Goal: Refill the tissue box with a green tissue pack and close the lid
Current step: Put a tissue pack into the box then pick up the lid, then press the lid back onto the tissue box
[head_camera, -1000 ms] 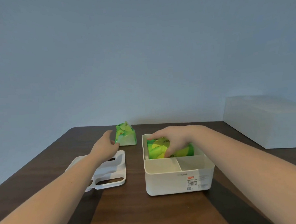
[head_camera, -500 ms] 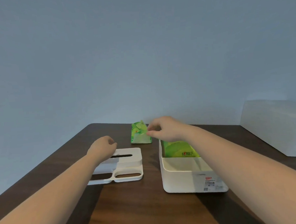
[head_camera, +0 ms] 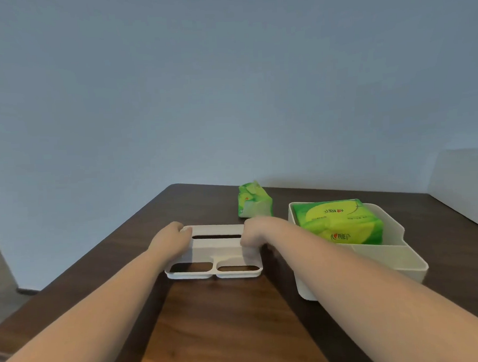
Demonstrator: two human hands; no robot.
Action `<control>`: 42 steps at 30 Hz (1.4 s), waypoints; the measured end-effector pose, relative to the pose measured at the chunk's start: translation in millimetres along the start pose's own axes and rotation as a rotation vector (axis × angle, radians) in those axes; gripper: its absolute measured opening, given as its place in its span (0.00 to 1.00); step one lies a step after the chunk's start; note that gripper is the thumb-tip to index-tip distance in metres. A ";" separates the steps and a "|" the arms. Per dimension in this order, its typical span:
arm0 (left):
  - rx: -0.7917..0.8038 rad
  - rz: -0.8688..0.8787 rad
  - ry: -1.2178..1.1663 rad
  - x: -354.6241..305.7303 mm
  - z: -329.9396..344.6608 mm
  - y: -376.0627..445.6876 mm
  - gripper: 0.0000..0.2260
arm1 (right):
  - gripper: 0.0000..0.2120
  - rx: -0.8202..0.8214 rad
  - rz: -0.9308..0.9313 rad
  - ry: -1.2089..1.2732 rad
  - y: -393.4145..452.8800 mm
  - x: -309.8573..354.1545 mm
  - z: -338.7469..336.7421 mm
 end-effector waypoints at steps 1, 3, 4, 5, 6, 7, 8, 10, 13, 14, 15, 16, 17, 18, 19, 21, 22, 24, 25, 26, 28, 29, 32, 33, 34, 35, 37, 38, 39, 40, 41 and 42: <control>-0.001 -0.003 -0.013 0.1 1.4 0.6 0.22 | 0.17 0.000 0.004 0.019 0.3 0.6 1.5; -0.015 -0.016 -0.020 -1.2 3.5 1.1 0.22 | 0.10 -0.016 0.021 0.088 0.5 0.9 1.4; -0.032 -0.025 -0.012 -1.6 4.0 1.0 0.23 | 0.12 -0.019 0.043 0.138 1.2 0.0 2.1; -0.055 -0.035 0.000 -2.0 3.9 0.5 0.23 | 0.13 -0.022 0.048 0.160 1.0 -0.1 1.8; -0.077 -0.046 0.006 -2.4 3.0 -0.3 0.24 | 0.11 -0.047 0.027 0.195 1.6 -0.4 1.2; -0.098 -0.054 0.002 -2.8 1.6 -0.7 0.26 | 0.05 -0.099 0.011 0.259 2.2 -1.4 -1.0; -0.112 -0.060 -0.014 -3.7 -0.6 -1.4 0.27 | 0.01 -0.159 -0.004 0.314 0.8 -1.7 -4.7; -0.136 -0.065 -0.064 -7.2 -7.4 -1.2 0.28 | 0.07 -0.257 -0.013 0.341 -4.1 -2.3 -18.2; -0.150 -0.073 -0.079 -18.7 -20.6 -0.7 0.26 | 0.14 -0.321 -0.033 0.393 -13.5 -4.4 -43.2; -0.155 -0.066 -0.089 -24.3 -24.8 0.2 0.24 | 0.13 -0.328 -0.045 0.397 -16.8 -6.5 -51.7; -0.163 -0.049 -0.120 -30.9 -28.1 0.7 0.20 | 0.10 -0.343 -0.047 0.402 -21.5 -9.4 -59.8; -0.164 -0.027 -0.157 -39.1 -31.1 -0.7 0.18 | 0.07 -0.369 -0.049 0.408 -25.4 -14.0 -67.5; -0.165 -0.005 -0.191 -47.8 -33.0 -2.9 0.16 | 0.03 -0.401 -0.048 0.417 -29.8 -19.7 -74.4; -0.165 0.011 -0.218 -57.6 -34.3 -5.6 0.15 | 0.01 -0.439 -0.044 0.424 -33.4 -27.0 -81.5; -0.162 0.029 -0.237 -67.9 -34.9 -8.6 0.14 | 0.01 -0.477 -0.026 0.426 -39.1 -35.0 -88.1; -0.143 0.065 -0.273 -90.3 -35.5 -17.3 0.13 | 0.07 -0.543 0.016 0.417 -49.6 -54.8 -98.9; -0.131 0.079 -0.307 -101.9 -34.5 -21.7 0.12 | 0.10 -0.562 0.048 0.408 -54.8 -66.2 -102.9; -0.099 0.091 -0.382 -124.7 -29.8 -30.6 0.08 | 0.13 -0.580 0.121 0.388 -65.6 -90.0 -107.8; -0.085 0.096 -0.416 -135.8 -25.7 -34.4 0.08 | 0.12 -0.584 0.156 0.381 -70.8 -102.2 -108.7; -0.066 0.098 -0.443 -146.8 -21.1 -37.7 0.08 | 0.10 -0.589 0.185 0.376 -75.5 -114.6 -109.1; -0.017 0.099 -0.480 -166.5 -11.7 -46.1 0.09 | 0.07 -0.611 0.218 0.383 -82.8 -139.3 -107.4; 0.005 0.098 -0.482 -175.2 -7.6 -50.4 0.09 | 0.07 -0.621 0.228 0.392 -85.9 -151.2 -105.7; 0.041 0.128 -0.462 -195.3 4.5 -61.4 0.11 | 0.07 -0.599 0.279 0.403 -92.3 -181.2 -99.3; 0.056 0.142 -0.463 -199.8 8.7 -65.1 0.11 | 0.08 -0.593 0.294 0.398 -92.7 -189.1 -97.2; 0.061 0.152 -0.461 -203.4 12.8 -67.2 0.10 | 0.08 -0.589 0.305 0.387 -92.2 -195.1 -95.1; 0.048 0.153 -0.462 -205.7 16.1 -69.3 0.09 | 0.09 -0.587 0.312 0.375 -91.6 -199.3 -92.4; 0.012 0.147 -0.475 -208.3 20.7 -69.6 0.12 | 0.11 -0.596 0.311 0.370 -88.4 -204.7 -87.4; 0.005 0.140 -0.477 -209.4 22.2 -68.3 0.12 | 0.12 -0.599 0.312 0.380 -86.4 -206.0 -84.9; 0.003 0.131 -0.478 -209.8 23.1 -67.0 0.13 | 0.13 -0.600 0.315 0.394 -84.8 -206.6 -83.0; 0.004 0.121 -0.480 -210.0 23.6 -64.8 0.14 | 0.14 -0.605 0.318 0.406 -82.6 -207.4 -81.9; 0.009 0.114 -0.484 -210.2 23.6 -63.7 0.14 | 0.15 -0.607 0.321 0.418 -80.5 -208.1 -81.3; 0.012 0.110 -0.487 -210.7 23.3 -63.2 0.14 | 0.15 -0.607 0.322 0.429 -78.6 -208.6 -81.0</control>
Point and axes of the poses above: each hand's wrist, its own y-axis towards the middle knuckle, its own z-axis out of the palm, x = y × z, the point moved 2 cm from there along y, towards the middle knuckle, and after that the axes turned 15 degrees about y, right-handed, at the moved point
